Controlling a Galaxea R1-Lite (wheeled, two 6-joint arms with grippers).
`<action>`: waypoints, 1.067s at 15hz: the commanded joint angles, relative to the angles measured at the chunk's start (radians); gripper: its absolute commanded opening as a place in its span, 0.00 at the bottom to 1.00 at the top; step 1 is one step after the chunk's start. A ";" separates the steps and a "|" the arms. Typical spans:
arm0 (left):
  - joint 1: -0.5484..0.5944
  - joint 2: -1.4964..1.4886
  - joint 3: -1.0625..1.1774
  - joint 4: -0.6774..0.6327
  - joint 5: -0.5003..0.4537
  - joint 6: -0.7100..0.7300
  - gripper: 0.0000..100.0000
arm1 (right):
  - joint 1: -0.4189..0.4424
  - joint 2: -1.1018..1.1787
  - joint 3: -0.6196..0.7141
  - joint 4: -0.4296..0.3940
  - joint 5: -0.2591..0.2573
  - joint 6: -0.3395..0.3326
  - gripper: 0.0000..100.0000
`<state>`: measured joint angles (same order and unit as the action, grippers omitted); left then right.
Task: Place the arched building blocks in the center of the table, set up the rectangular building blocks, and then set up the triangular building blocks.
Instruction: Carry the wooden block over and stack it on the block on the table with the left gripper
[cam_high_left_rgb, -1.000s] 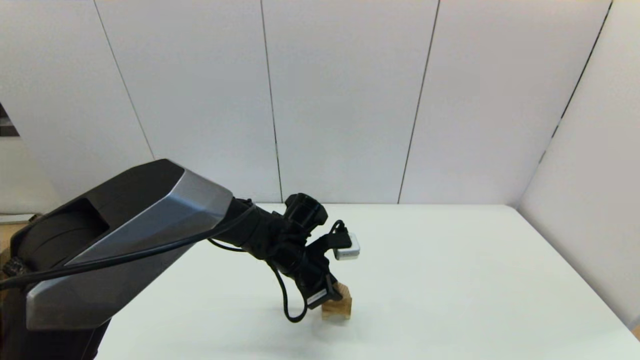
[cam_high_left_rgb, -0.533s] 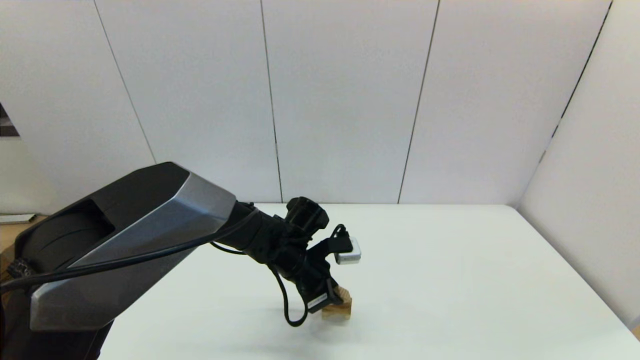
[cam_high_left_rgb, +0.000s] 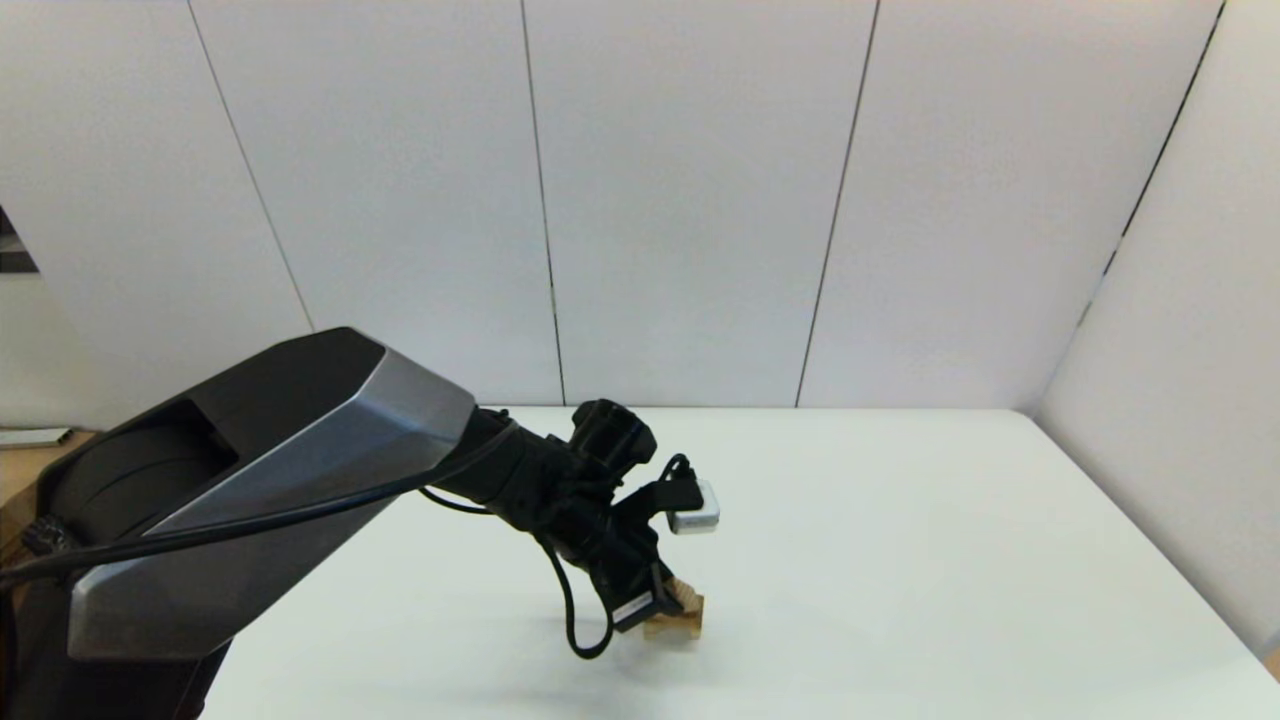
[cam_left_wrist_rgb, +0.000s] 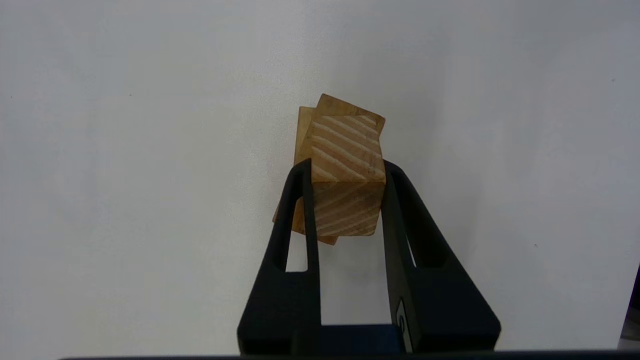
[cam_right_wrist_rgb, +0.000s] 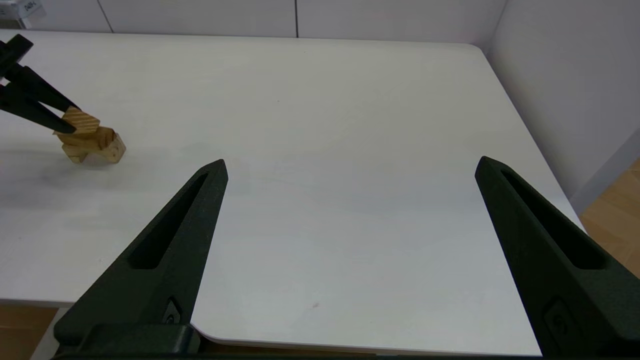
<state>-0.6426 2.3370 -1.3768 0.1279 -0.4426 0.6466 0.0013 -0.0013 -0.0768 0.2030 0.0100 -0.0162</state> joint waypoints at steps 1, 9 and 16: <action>0.003 0.010 -0.002 -0.002 -0.002 0.002 0.00 | 0.000 0.000 0.000 0.001 0.001 -0.001 1.00; 0.011 0.025 -0.001 -0.040 -0.004 0.004 0.00 | 0.000 0.000 0.000 0.001 0.001 -0.001 1.00; 0.012 0.022 -0.002 -0.040 -0.013 0.010 0.00 | -0.001 0.000 0.000 0.001 0.001 -0.001 1.00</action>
<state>-0.6306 2.3606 -1.3796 0.0866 -0.4506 0.6517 0.0013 -0.0013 -0.0768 0.2026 0.0104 -0.0164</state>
